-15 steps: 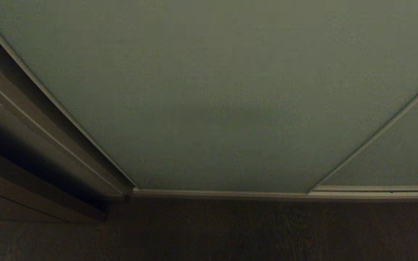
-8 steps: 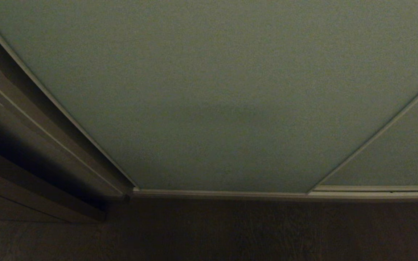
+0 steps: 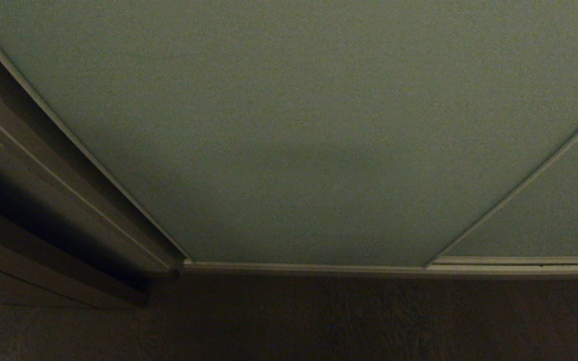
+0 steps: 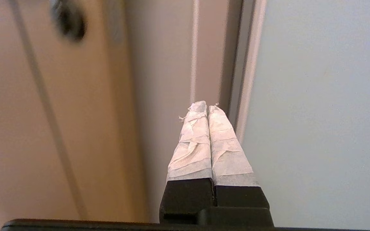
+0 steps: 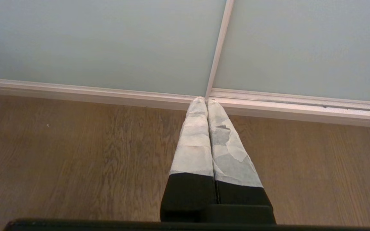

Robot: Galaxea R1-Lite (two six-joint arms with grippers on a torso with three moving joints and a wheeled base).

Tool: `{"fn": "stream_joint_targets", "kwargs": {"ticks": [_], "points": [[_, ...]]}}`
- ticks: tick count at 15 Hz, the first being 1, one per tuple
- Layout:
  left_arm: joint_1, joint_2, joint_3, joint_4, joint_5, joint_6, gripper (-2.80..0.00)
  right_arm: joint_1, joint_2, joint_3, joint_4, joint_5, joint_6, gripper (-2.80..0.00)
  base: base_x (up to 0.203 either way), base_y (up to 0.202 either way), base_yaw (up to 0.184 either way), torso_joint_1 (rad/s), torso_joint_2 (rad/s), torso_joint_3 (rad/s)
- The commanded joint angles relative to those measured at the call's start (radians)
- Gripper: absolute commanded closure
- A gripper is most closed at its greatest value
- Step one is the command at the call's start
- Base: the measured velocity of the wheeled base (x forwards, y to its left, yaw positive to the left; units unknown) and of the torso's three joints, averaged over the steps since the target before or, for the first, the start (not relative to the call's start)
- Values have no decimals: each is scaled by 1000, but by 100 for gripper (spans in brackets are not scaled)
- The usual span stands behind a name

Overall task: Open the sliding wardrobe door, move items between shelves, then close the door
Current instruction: Open the door

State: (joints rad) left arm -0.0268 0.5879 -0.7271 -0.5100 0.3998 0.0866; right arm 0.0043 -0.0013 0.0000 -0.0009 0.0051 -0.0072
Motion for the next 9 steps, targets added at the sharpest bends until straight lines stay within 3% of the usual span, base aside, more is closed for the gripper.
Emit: {"fn": "stream_joint_targets", "kwargs": {"ticks": [1,4,7,9], "points": [[-9,113,-72,-22,5,3,0,0,0,0,-1,1,0,0,0,0,0,0,0,0],[6,185,-155,-39,-50,-11,0,0,0,0,0,-1,0,0,0,0,0,0,0,0],[151,233,-225,10,-154,-74,0,0,0,0,1,1,0,0,0,0,0,0,0,0],[239,290,-304,94,-177,-110,0,0,0,0,-1,1,0,0,0,0,0,0,0,0]]}}
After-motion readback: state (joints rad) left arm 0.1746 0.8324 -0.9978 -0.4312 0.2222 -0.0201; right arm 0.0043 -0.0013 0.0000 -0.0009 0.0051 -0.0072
